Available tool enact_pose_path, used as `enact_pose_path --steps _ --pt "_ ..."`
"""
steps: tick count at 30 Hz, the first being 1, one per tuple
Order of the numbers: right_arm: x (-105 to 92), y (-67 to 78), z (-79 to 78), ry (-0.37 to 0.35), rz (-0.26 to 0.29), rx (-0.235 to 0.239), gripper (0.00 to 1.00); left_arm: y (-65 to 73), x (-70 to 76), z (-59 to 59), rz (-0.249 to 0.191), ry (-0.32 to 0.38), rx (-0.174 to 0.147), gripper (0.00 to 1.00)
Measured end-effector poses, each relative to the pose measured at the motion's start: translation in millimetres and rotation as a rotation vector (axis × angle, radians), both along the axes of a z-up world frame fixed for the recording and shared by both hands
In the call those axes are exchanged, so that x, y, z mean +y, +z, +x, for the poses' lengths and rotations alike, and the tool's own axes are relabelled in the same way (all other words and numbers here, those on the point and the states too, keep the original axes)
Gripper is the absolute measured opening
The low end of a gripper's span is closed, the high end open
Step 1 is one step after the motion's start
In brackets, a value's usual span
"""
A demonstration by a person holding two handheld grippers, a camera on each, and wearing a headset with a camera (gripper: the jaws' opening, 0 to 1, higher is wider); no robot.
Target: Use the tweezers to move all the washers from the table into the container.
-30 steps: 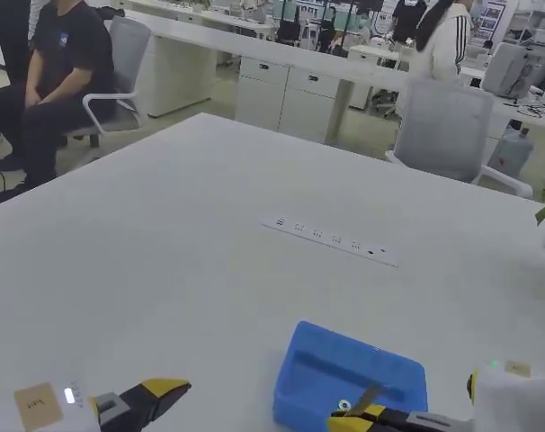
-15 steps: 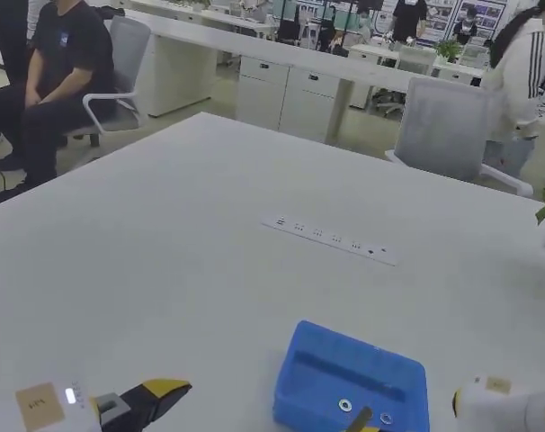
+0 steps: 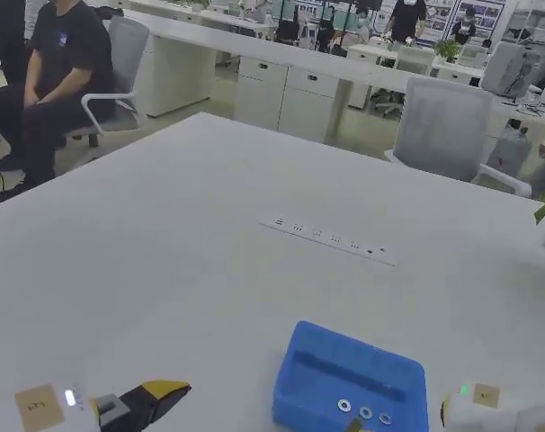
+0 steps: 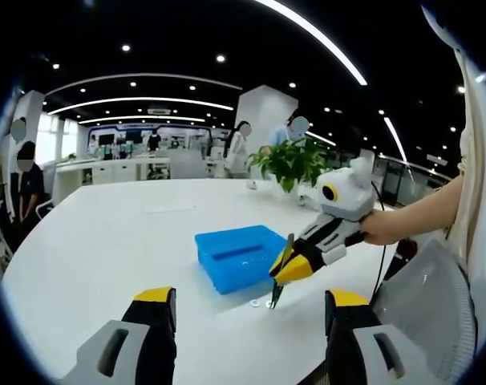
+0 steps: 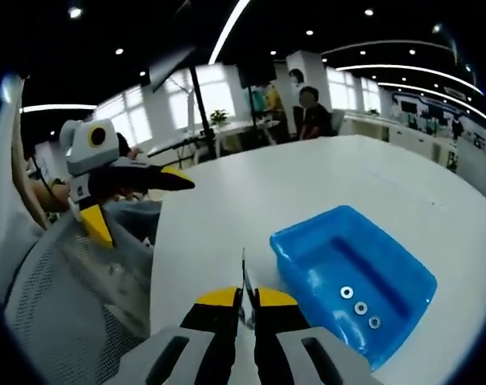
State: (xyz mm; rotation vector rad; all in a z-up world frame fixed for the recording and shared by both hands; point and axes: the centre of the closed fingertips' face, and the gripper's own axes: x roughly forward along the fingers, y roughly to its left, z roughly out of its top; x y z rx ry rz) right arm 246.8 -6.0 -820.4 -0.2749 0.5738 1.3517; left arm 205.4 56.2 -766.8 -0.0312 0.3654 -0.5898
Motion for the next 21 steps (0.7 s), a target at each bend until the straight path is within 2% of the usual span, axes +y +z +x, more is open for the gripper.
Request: enact_pose_path --steps 5,9,13,16,21 --pt "4.1 -0.7 -8.6 0.062 -0.034 -0.069 0.03 -0.2 -0.4 -0.1 -0.001 -0.002 0.002 0.76" --pt "3.8 -1.6 -7.5 0.067 -0.043 -0.087 0.03 -0.7 -0.7 -0.4 -0.001 -0.004 0.005 0.75" --pt "3.7 -1.2 -6.7 0.064 -0.043 -0.090 0.02 -0.5 -0.6 -0.1 -0.002 -0.004 0.004 0.75" --pt "2.4 -0.6 -3.1 0.029 -0.027 -0.053 0.02 -0.9 -0.5 0.0 -0.001 -0.004 0.005 0.75" --pt "0.3 4.4 1.0 0.005 -0.012 -0.043 0.02 -1.0 -0.2 0.3 0.001 -0.004 0.005 0.75"
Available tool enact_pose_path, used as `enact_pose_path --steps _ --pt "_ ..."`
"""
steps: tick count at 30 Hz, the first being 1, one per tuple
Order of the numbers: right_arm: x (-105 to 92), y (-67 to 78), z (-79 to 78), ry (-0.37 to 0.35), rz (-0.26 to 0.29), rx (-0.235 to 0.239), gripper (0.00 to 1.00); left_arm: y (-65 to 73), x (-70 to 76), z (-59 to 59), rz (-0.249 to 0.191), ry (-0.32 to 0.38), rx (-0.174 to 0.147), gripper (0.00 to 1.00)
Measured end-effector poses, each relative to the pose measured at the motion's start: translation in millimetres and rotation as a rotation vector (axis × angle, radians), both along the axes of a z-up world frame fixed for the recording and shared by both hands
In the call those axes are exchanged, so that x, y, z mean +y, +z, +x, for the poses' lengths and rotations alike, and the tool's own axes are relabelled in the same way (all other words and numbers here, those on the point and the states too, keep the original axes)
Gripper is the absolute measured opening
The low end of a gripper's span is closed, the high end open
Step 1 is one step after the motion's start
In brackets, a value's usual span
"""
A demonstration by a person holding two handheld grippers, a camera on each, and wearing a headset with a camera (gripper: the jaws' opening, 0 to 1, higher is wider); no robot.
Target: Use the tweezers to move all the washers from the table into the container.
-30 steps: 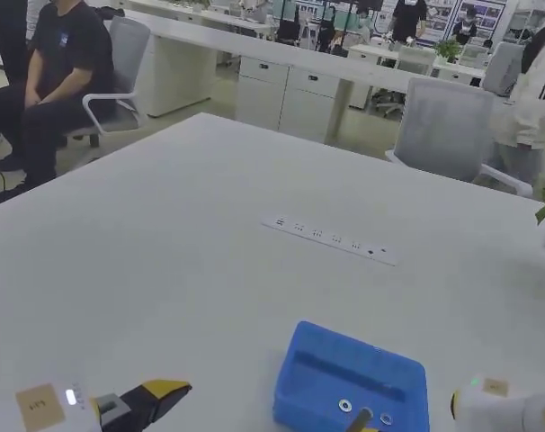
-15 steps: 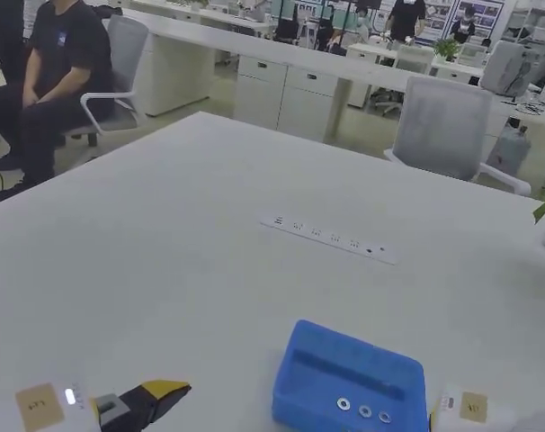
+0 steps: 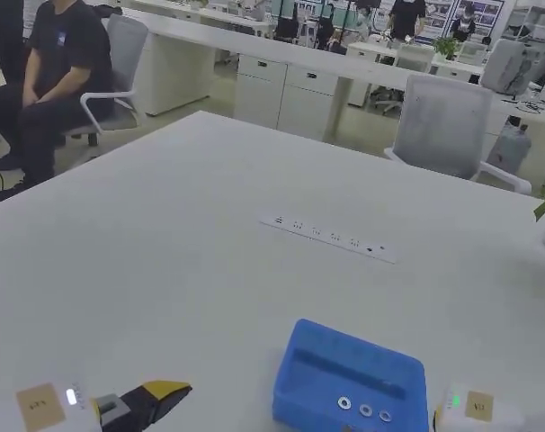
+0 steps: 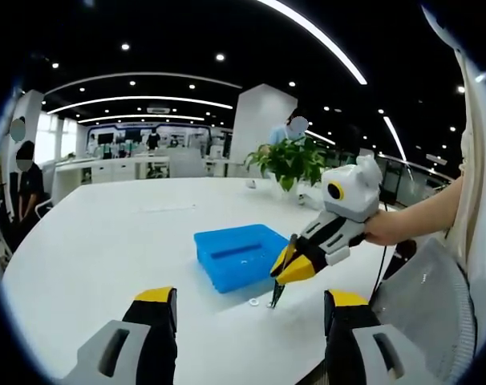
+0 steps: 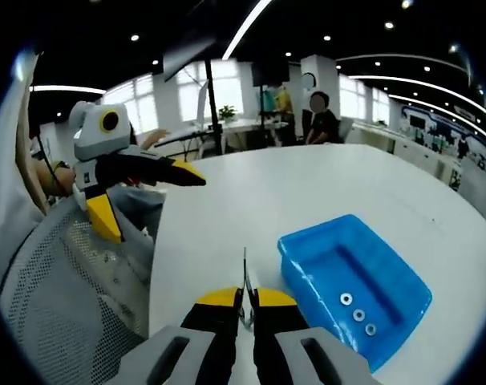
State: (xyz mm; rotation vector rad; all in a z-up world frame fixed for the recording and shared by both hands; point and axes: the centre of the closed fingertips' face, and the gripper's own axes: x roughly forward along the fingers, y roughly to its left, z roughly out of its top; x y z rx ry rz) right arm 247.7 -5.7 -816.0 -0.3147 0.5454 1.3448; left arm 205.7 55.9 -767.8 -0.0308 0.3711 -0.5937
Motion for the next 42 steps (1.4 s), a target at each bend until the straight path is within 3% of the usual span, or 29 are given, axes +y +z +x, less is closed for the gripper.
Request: enact_pose_path --steps 17,24,36,42 --pt "0.1 50.8 25.8 -0.078 0.149 0.010 0.02 -1.6 -0.3 -1.0 0.011 -0.004 0.002 0.76" --pt "1.3 63.8 39.8 -0.117 0.202 0.020 0.02 -2.1 -0.8 -1.8 0.015 -0.009 0.002 0.76" --pt "1.1 67.9 72.7 -0.224 0.268 0.089 0.02 -2.2 1.1 -0.7 0.016 -0.001 0.001 0.76" --pt "2.2 59.8 84.2 -0.234 0.240 0.095 0.02 -3.1 1.2 -0.8 0.020 -0.003 0.004 0.76"
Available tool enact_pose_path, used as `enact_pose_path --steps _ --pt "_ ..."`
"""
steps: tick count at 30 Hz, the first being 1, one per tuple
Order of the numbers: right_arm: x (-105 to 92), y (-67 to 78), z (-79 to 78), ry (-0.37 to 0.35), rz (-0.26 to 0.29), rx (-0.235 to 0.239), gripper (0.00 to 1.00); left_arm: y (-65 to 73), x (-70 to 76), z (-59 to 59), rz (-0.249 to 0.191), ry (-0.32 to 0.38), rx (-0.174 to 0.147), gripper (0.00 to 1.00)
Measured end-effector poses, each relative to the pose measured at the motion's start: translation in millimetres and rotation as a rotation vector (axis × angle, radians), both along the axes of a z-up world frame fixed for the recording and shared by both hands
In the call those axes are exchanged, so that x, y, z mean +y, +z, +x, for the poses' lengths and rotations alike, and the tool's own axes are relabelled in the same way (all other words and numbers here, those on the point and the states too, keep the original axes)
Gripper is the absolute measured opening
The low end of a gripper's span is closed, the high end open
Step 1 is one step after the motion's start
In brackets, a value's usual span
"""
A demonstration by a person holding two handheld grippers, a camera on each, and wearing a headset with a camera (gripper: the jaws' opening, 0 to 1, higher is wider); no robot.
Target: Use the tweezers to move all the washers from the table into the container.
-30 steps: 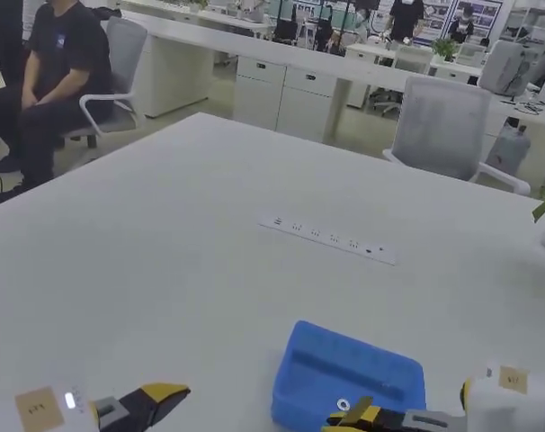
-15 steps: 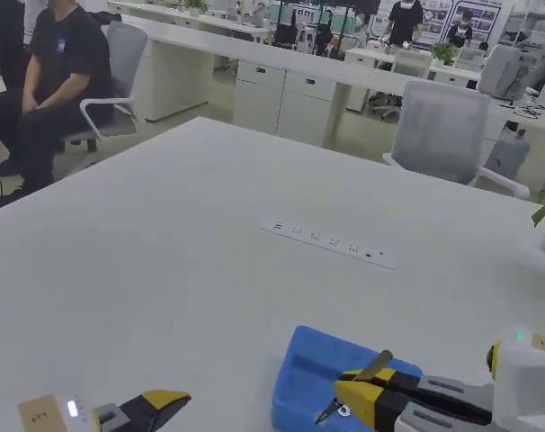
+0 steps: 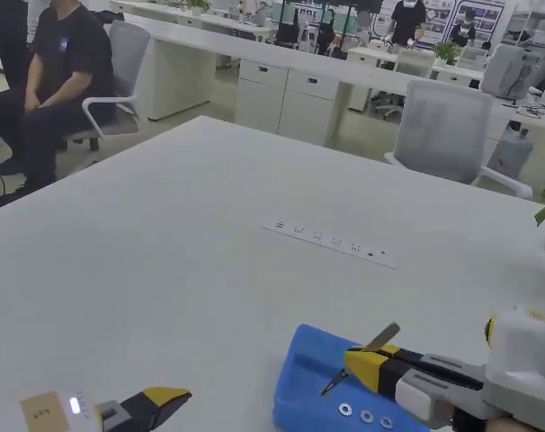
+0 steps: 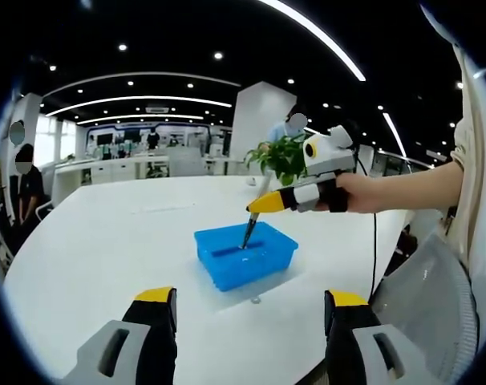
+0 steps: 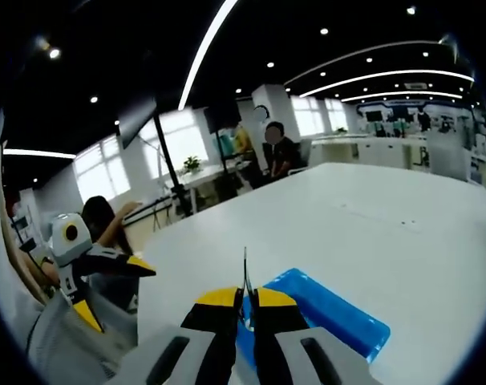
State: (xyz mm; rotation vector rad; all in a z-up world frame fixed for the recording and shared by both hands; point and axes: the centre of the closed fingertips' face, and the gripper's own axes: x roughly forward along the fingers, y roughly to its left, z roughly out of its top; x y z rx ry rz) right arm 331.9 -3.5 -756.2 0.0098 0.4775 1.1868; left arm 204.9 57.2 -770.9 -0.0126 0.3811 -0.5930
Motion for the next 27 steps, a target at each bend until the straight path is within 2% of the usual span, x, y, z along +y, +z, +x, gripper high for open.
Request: enact_pose_path --steps 12,27 --pt "1.9 -20.0 19.1 -0.019 -0.059 0.021 0.02 0.0 1.0 0.2 0.001 0.005 0.001 0.75" --pt "6.8 -48.1 26.5 0.000 -0.154 0.035 0.02 0.0 1.8 0.4 0.004 0.008 0.000 0.75"
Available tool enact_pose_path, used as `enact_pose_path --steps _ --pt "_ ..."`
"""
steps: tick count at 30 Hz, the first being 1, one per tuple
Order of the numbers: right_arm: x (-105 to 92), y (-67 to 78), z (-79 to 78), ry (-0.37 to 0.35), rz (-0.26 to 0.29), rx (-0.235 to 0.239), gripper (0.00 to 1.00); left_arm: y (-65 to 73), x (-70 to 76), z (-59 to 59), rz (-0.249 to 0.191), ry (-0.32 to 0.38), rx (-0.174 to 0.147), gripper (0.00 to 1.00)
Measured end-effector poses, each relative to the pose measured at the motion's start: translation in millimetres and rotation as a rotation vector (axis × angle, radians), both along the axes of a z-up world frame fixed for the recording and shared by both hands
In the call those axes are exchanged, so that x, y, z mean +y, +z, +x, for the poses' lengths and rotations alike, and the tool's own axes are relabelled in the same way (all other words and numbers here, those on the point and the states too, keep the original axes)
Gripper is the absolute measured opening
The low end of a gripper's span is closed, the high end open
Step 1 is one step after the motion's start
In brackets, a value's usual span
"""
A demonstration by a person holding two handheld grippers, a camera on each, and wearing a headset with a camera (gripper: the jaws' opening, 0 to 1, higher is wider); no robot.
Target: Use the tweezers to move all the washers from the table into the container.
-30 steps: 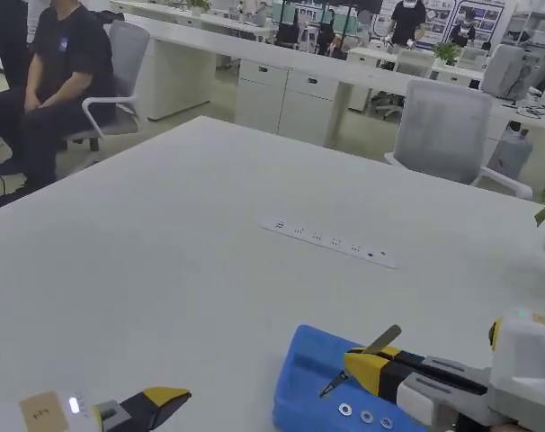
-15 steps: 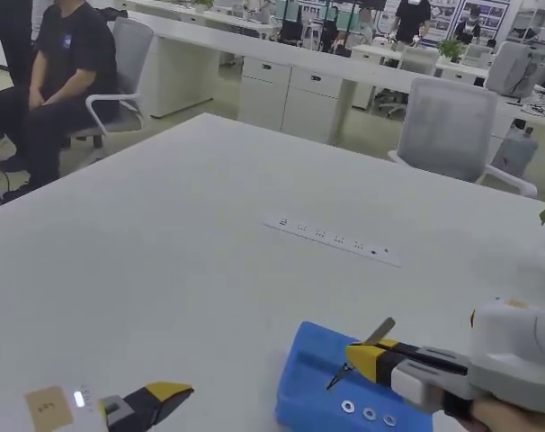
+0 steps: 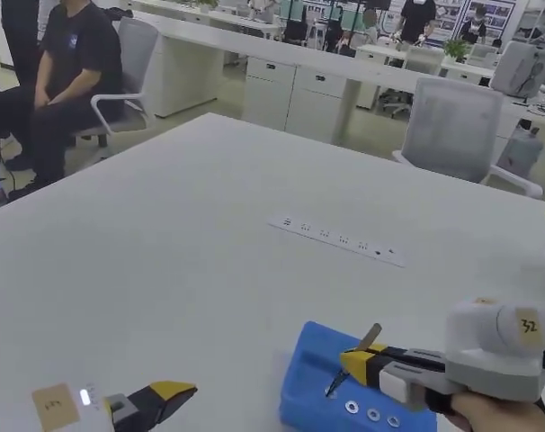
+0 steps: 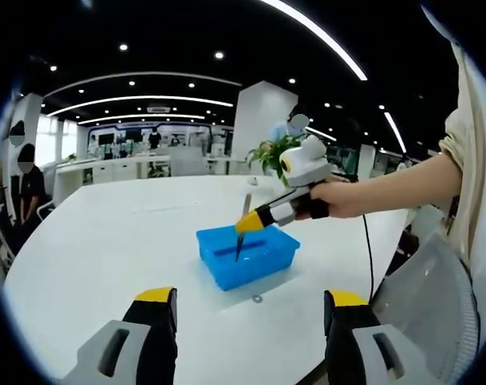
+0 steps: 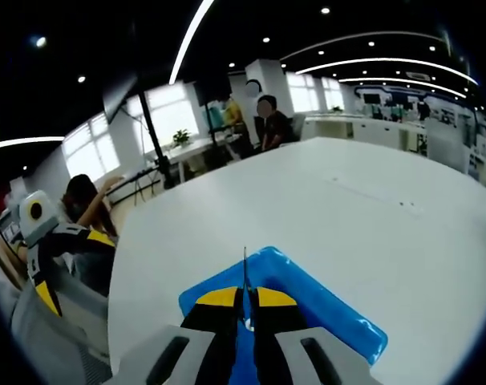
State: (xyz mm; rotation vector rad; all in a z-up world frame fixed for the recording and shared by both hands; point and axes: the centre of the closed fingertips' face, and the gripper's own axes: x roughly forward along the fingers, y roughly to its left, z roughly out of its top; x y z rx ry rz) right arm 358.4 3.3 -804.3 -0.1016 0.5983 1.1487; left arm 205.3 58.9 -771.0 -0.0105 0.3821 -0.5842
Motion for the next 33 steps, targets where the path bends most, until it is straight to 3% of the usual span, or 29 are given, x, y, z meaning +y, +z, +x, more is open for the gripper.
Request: enact_pose_path --steps 18,33 --pt "0.5 -12.8 -0.9 0.035 -0.068 -0.022 0.03 -0.8 -0.3 -0.2 0.005 -0.002 0.003 0.75" --pt "-0.6 3.8 -12.0 0.041 -0.024 -0.055 0.03 -1.4 -0.2 -0.1 0.008 -0.004 0.005 0.75"
